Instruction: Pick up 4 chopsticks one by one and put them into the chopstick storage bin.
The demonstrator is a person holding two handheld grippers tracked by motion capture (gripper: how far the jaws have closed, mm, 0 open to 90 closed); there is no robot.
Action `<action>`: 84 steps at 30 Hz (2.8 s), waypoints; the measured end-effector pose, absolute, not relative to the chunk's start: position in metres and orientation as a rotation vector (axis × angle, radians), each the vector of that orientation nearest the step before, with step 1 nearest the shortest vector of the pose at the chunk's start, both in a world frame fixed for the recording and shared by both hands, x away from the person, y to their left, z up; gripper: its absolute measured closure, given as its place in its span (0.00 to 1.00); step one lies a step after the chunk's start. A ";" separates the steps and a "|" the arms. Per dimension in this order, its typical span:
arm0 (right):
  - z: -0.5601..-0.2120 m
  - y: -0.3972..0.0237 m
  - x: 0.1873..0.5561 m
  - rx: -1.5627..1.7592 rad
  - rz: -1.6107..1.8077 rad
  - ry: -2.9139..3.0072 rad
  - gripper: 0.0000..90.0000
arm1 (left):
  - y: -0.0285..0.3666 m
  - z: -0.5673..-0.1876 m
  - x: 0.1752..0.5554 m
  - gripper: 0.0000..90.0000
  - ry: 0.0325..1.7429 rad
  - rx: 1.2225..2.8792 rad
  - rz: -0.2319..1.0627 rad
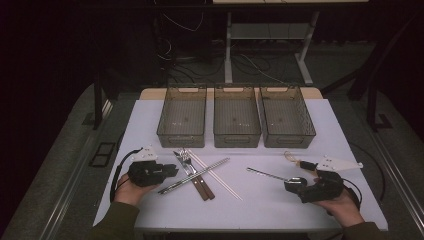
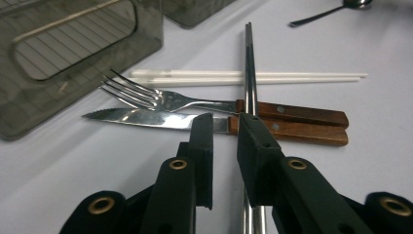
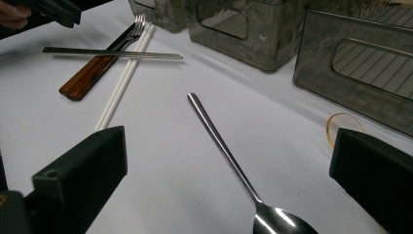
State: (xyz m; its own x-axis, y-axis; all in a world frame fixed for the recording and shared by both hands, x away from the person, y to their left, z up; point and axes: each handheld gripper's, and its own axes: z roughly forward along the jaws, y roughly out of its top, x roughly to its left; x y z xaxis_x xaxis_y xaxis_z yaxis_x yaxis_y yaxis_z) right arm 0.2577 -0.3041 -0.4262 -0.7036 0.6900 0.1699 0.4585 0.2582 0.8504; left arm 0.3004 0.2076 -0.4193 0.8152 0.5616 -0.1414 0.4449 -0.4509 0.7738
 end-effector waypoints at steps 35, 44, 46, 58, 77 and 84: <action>-0.426 -0.304 0.258 1.071 1.415 2.288 0.01 | 0.184 -0.432 0.306 0.89 0.677 2.231 0.084; -0.426 -0.305 0.258 1.072 1.413 2.287 0.01 | 0.185 -0.432 0.306 0.89 0.673 2.241 0.087; -0.426 -0.305 0.258 1.072 1.413 2.287 0.01 | 0.185 -0.433 0.307 0.89 0.672 2.242 0.086; -0.426 -0.305 0.258 1.072 1.413 2.287 0.01 | 0.185 -0.434 0.308 0.89 0.685 2.245 0.089; -0.426 -0.305 0.258 1.073 1.413 2.288 0.01 | 0.184 -0.436 0.308 0.87 0.697 2.258 0.100; -0.426 -0.305 0.258 1.072 1.413 2.288 0.01 | 0.184 -0.437 0.309 0.86 0.684 2.273 0.102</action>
State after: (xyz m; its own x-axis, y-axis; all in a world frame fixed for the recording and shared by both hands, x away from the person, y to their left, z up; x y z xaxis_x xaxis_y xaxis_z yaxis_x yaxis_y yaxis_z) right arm 0.2578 -0.3045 -0.4257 -0.6998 0.6954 0.1631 0.4571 0.2605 0.8504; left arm 0.3091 0.1839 -0.4369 0.8543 0.5036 -0.1288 0.4442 -0.5786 0.6840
